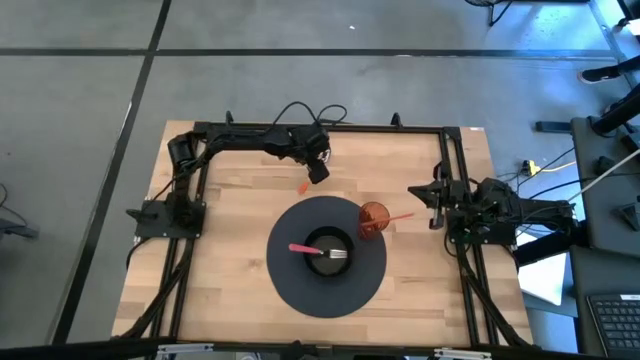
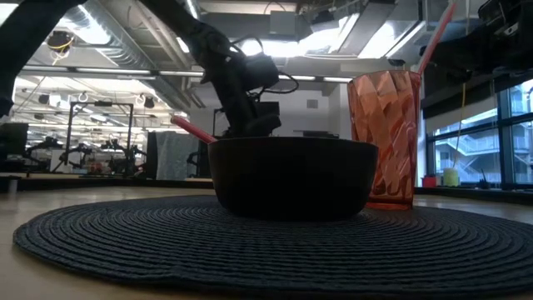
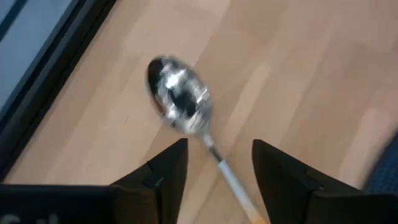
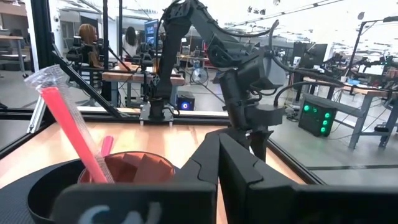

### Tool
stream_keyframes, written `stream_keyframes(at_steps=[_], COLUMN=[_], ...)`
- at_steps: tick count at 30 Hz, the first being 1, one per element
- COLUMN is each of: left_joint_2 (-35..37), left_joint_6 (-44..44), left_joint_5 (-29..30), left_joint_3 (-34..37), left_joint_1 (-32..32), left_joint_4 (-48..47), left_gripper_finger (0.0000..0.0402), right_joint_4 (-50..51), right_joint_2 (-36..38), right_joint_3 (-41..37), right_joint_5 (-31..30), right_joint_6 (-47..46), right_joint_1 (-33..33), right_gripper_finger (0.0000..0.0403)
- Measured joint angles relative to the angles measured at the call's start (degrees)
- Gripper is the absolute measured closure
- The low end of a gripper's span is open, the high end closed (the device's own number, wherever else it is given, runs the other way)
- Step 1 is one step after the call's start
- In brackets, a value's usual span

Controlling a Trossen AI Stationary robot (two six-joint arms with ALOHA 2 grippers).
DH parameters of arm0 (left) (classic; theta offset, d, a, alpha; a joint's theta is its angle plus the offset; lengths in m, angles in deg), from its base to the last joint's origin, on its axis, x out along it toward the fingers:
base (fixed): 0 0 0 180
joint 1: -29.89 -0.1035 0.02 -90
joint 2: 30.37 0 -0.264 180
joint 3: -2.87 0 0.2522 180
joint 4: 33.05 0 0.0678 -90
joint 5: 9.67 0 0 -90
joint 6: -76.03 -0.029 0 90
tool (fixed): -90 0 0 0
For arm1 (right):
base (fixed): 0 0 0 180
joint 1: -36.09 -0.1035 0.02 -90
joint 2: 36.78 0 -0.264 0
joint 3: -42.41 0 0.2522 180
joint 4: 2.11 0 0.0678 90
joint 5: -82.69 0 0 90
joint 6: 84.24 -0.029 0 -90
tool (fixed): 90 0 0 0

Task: Pick & Place Utensil
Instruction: Put the orange spoon into the black bowl

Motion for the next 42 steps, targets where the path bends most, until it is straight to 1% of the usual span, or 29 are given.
stream_keyframes(at_steps=[2,3,6,9,13,15,19,24,34,38,42], left_joint_2=[0.0,0.0,0.0,0.0,-0.3,-1.0,-2.6,-5.5,-7.0,-7.0,-7.0], left_joint_6=[-0.7,0.4,6.1,11.2,19.4,20.8,20.7,18.2,10.1,7.7,7.2], left_joint_5=[-0.5,-0.7,-1.2,-6.2,-6.5,-7.4,-7.8,-7.8,-3.3,-2.9,-2.2], left_joint_3=[0.0,0.0,0.0,0.0,0.0,0.0,0.0,0.0,-0.3,-0.3,-0.2], left_joint_1=[0.4,0.6,1.3,1.2,0.1,-0.5,-0.9,-0.6,-0.2,-0.2,-0.2], left_joint_4=[1.2,1.6,1.8,-1.3,-4.2,-4.9,-4.5,-4.1,-5.2,-6.0,-6.5], left_gripper_finger=[0.0229,0.0229,0.0232,0.0235,0.0235,0.0232,0.0228,0.0228,0.0229,0.0248,0.029], right_joint_4=[0.0,0.0,0.0,0.0,-0.1,-0.6,-1.6,-1.9,-1.9,-1.7,-1.4], right_joint_2=[0.0,0.0,0.0,0.0,0.0,0.0,0.0,0.0,0.0,0.0,0.0], right_joint_3=[0.0,0.0,0.0,0.0,0.0,0.0,0.0,0.0,0.0,0.0,0.0], right_joint_5=[0.0,0.0,0.0,0.0,0.0,0.0,0.0,0.0,0.0,0.0,0.0], right_joint_6=[0.0,0.0,0.0,0.0,0.0,0.2,0.1,0.0,0.0,0.0,0.0], right_joint_1=[0.0,0.0,0.0,0.0,0.0,0.0,0.0,0.0,0.0,0.0,0.0], right_gripper_finger=[0.0398,0.0398,0.0398,0.0398,0.0398,0.0398,0.0398,0.0398,0.0398,0.0398,0.0398])
